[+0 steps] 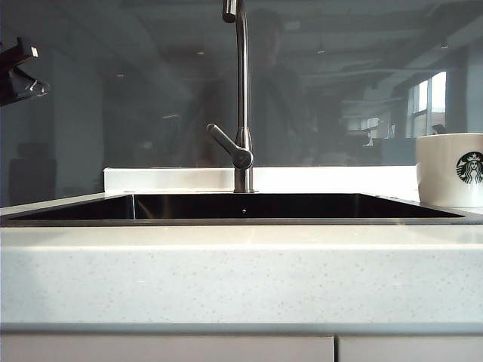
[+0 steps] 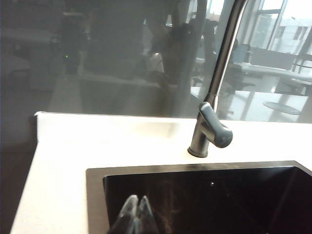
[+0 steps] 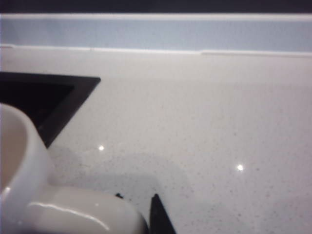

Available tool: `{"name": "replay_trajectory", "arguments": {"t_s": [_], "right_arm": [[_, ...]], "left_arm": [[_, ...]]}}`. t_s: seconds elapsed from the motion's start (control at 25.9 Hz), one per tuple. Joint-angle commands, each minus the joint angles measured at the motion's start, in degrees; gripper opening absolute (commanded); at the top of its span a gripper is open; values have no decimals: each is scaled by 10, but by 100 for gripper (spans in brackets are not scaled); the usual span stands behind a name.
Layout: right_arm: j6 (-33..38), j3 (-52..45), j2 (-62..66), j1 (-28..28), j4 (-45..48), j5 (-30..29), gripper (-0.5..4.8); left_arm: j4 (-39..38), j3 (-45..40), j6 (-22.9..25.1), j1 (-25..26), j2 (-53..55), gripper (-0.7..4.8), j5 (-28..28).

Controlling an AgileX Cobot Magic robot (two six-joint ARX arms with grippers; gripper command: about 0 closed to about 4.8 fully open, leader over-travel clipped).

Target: Pick up the mug next to the sink, go to the faucet to get some water, pour the water into the sink, and finally put the mug back to its place.

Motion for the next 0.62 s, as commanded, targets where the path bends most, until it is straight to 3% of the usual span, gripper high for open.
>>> {"name": "replay_trajectory", "arguments": {"t_s": [0.04, 0.19, 0.43, 0.62], "right_arm": [[-1, 3, -3, 1, 26, 2, 41], [-1, 3, -3, 1, 26, 2, -7], [20, 3, -4, 4, 38, -4, -6], [40, 36, -27, 57, 30, -3, -6]], "left_arm": [[6, 2, 0, 1, -1, -5, 2], [6, 2, 0, 1, -1, -5, 2], [3, 3, 1, 1, 10, -5, 2], [3, 37, 1, 1, 69, -5, 3]]}}
